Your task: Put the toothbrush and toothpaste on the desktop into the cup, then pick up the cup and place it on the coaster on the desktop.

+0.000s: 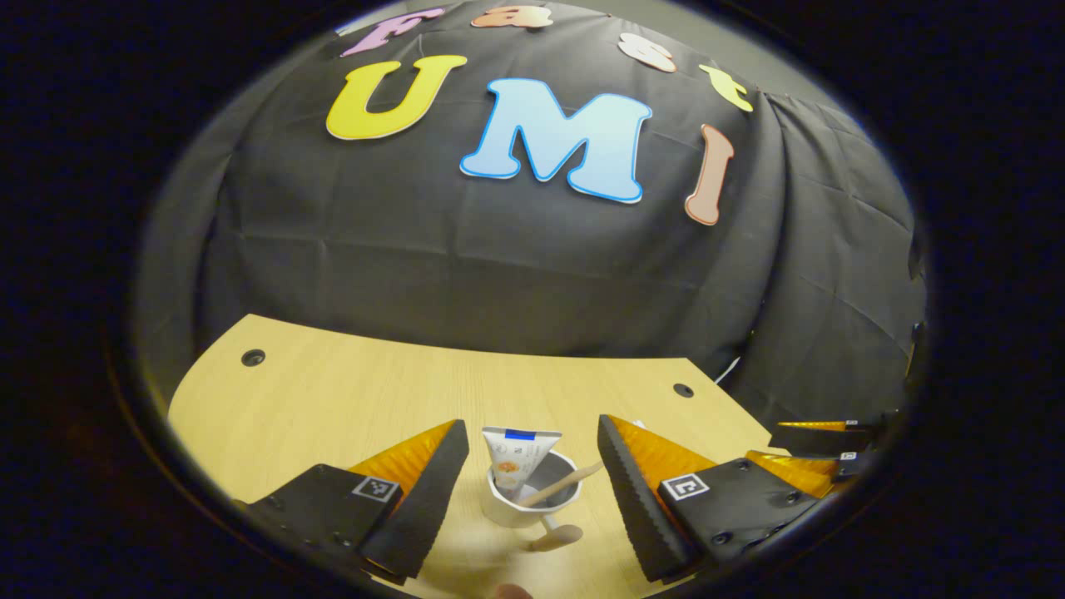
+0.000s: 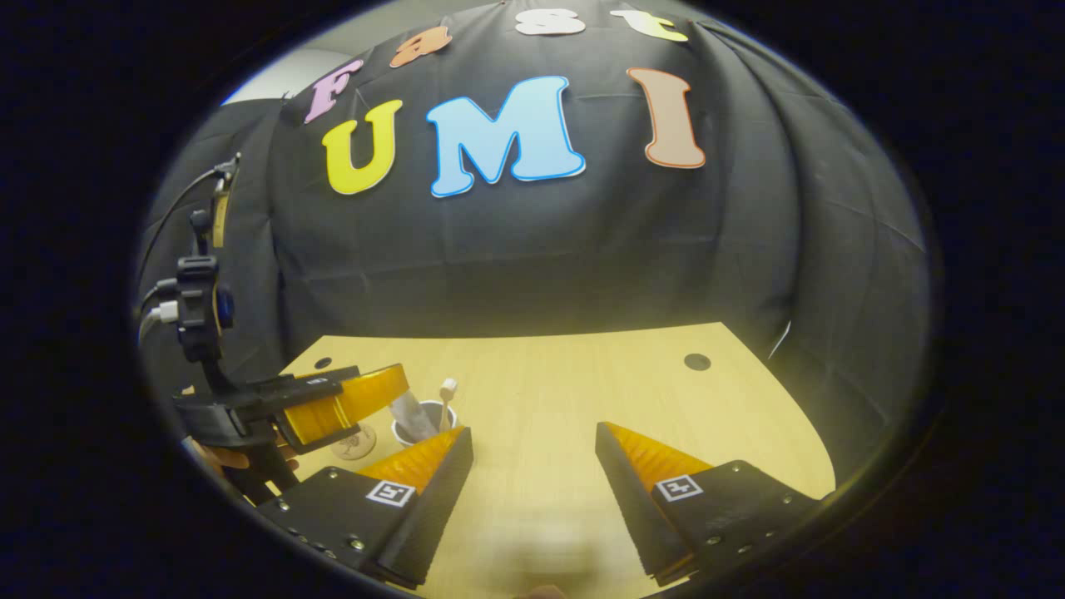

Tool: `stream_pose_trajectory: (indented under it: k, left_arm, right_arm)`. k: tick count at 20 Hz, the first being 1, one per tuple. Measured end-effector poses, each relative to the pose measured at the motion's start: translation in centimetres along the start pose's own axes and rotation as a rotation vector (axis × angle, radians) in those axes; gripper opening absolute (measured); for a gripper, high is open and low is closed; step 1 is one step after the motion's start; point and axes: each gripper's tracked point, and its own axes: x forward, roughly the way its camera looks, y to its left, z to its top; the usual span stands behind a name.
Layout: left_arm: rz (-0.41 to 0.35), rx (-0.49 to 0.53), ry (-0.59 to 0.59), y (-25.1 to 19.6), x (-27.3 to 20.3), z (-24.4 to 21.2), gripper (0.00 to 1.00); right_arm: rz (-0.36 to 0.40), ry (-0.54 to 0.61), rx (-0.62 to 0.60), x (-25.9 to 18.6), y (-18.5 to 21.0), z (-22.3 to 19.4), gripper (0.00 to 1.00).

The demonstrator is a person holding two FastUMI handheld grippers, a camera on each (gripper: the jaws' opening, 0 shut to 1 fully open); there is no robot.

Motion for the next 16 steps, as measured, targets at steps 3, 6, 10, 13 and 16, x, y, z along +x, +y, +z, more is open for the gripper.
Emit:
stream_pose_trajectory:
  k: [3, 6, 10, 13, 16]
  left_arm:
    - [0.011, 0.03, -0.033, 0.7, -1.7, 1.5, 0.98]
    - [0.023, 0.035, -0.064, 1.8, -3.4, 2.9, 0.98]
    - [0.055, 0.031, -0.092, 4.1, -5.6, 4.2, 0.98]
    - [0.093, 0.04, -0.093, 6.5, -7.1, 4.4, 0.98]
    - [0.121, 0.028, -0.09, 8.7, -8.2, 4.3, 0.98]
  right_arm:
    - [0.028, 0.02, -0.014, 0.7, 1.9, -0.2, 0.89]
    - [0.057, 0.054, -0.03, 1.5, 3.9, -0.7, 0.89]
    - [0.099, 0.11, -0.053, 2.7, 6.5, -1.8, 0.89]
    - [0.105, 0.157, -0.084, 3.7, 7.9, -2.9, 0.89]
    - [0.115, 0.226, -0.089, 4.8, 9.2, -4.4, 0.89]
